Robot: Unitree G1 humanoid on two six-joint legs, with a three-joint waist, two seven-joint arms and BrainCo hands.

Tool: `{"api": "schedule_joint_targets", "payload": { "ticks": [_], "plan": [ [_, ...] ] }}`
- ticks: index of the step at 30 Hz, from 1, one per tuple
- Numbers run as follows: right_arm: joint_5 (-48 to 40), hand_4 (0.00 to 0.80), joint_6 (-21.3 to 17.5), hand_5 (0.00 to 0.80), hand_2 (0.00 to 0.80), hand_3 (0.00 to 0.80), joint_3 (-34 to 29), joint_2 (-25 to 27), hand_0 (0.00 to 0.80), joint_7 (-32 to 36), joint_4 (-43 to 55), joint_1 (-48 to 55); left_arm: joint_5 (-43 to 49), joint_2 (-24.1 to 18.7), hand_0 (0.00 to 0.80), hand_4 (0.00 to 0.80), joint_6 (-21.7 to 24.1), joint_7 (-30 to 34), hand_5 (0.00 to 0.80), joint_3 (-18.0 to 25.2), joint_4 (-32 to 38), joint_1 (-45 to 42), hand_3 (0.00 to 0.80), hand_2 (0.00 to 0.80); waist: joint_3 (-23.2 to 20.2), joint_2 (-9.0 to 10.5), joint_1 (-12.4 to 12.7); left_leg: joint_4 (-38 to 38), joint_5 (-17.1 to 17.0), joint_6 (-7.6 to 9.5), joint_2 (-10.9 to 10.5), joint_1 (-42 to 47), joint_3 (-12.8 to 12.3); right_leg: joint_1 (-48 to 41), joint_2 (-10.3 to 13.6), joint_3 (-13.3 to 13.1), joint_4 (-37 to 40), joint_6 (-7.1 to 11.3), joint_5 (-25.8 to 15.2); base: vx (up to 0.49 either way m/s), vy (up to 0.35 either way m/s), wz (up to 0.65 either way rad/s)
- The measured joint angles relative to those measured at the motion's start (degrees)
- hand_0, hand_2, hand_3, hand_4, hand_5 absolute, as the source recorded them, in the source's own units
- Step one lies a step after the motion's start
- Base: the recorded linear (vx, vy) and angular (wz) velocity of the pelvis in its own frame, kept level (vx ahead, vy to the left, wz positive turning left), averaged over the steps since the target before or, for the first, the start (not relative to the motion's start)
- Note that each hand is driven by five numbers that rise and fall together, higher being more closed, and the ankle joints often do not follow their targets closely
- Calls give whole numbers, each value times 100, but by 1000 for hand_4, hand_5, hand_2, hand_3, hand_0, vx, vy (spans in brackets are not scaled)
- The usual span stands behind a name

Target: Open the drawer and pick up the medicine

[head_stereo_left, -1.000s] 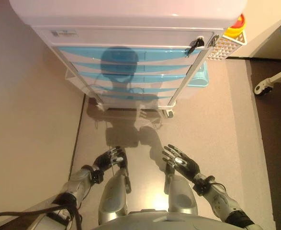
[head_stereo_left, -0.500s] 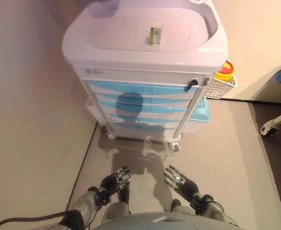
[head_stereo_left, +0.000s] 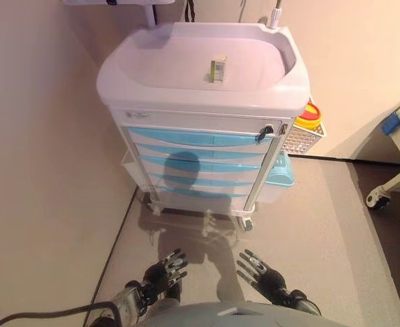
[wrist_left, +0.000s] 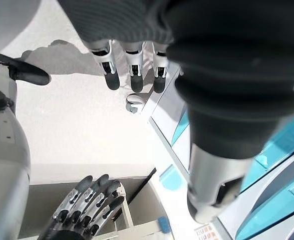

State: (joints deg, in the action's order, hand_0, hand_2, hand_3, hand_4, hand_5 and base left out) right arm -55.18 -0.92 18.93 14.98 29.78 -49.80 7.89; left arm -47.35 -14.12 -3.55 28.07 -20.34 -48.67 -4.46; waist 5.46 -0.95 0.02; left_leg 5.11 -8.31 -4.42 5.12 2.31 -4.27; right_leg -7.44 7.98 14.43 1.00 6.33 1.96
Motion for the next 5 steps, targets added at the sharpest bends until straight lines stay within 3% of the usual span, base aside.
{"api": "schedule_joint_targets", "payload": {
  "ticks": [5],
  "plan": [
    [-47, 0, -1, 0, 0, 0, -18, -66, 0, 79, -82, 18, -4, 36, 0, 0, 1, 37, 0, 0, -9, -3, 0, 0, -11, 9, 2, 0, -4, 8, -1, 1, -5, 0, 2, -6, 1, -1, -1, 0, 0, 0]
  ]
}}
